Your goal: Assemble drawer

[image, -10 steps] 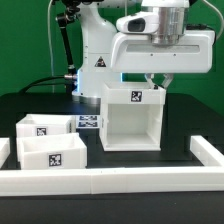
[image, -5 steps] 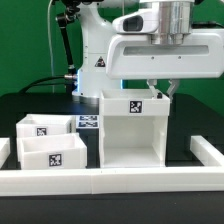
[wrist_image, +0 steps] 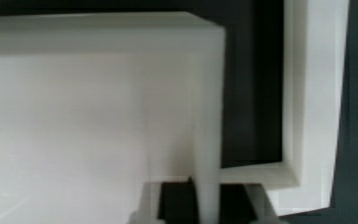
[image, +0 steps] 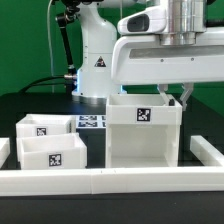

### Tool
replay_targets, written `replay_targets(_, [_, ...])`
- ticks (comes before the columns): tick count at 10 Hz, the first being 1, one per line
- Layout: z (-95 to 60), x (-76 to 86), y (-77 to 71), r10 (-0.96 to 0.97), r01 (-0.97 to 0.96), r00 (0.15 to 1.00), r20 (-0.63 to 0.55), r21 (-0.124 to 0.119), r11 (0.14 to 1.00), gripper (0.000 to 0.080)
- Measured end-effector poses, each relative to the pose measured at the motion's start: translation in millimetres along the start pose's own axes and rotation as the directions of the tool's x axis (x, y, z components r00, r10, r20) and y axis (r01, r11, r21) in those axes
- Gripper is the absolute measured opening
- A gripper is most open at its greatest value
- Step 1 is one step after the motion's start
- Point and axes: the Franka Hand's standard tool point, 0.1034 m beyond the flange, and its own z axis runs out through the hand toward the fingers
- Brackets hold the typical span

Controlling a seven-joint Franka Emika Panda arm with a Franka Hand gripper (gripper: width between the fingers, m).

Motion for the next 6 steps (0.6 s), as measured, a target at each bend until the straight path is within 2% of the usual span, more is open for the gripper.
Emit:
replay_targets(4, [0.2,-0.8,-5.6,0.248,-0.248,0.969,0.004,0.014,0.969,0.0038])
replay_targets(6, [1.1,1.5,-13.4,0.444,-0.444,0.896,0.008,0.021,0.896,0.0038])
